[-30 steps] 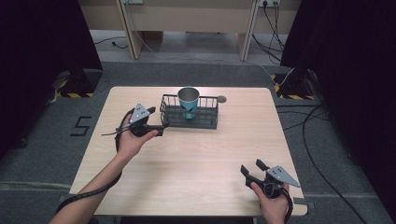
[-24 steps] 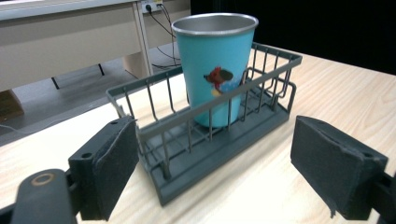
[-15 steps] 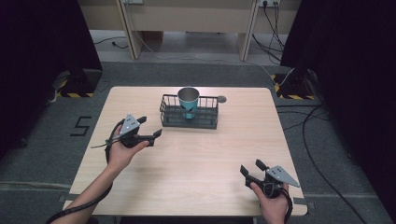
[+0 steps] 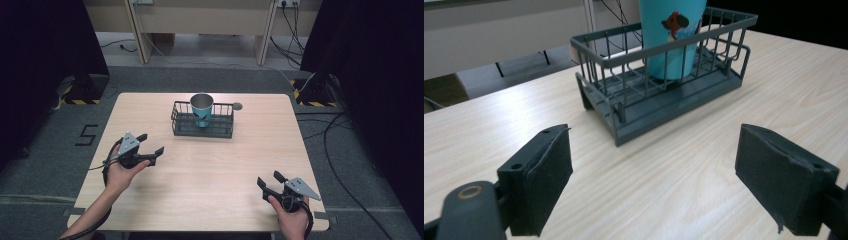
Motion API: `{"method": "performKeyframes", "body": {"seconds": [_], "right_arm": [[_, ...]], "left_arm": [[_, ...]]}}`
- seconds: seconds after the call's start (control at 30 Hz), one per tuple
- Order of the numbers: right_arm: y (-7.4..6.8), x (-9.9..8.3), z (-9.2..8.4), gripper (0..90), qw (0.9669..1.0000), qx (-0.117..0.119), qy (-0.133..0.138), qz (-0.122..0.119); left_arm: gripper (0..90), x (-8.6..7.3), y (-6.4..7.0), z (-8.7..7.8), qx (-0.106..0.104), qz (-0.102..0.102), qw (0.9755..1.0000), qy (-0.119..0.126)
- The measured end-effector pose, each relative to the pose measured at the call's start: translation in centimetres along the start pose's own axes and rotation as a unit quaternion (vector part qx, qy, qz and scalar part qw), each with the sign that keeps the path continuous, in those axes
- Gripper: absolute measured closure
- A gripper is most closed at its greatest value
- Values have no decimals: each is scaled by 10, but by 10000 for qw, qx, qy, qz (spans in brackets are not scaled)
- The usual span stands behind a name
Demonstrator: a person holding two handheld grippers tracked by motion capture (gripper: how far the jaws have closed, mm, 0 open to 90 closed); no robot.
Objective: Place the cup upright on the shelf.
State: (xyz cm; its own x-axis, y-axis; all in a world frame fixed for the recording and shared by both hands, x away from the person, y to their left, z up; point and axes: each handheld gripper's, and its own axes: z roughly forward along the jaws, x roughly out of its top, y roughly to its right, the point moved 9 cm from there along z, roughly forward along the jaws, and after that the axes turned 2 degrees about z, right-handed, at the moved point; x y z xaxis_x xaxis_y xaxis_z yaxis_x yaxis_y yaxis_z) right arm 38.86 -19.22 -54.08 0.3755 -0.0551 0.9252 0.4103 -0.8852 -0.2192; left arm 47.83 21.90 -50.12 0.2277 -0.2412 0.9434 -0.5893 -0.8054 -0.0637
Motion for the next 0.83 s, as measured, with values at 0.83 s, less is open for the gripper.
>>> {"method": "performKeyframes", "body": {"seconds": [0.83], "right_arm": [[-2,-1,2,252,9999,44,-71,-93]], "left_arm": [[155,-40,1,-29,158,-123,9998,71]]}}
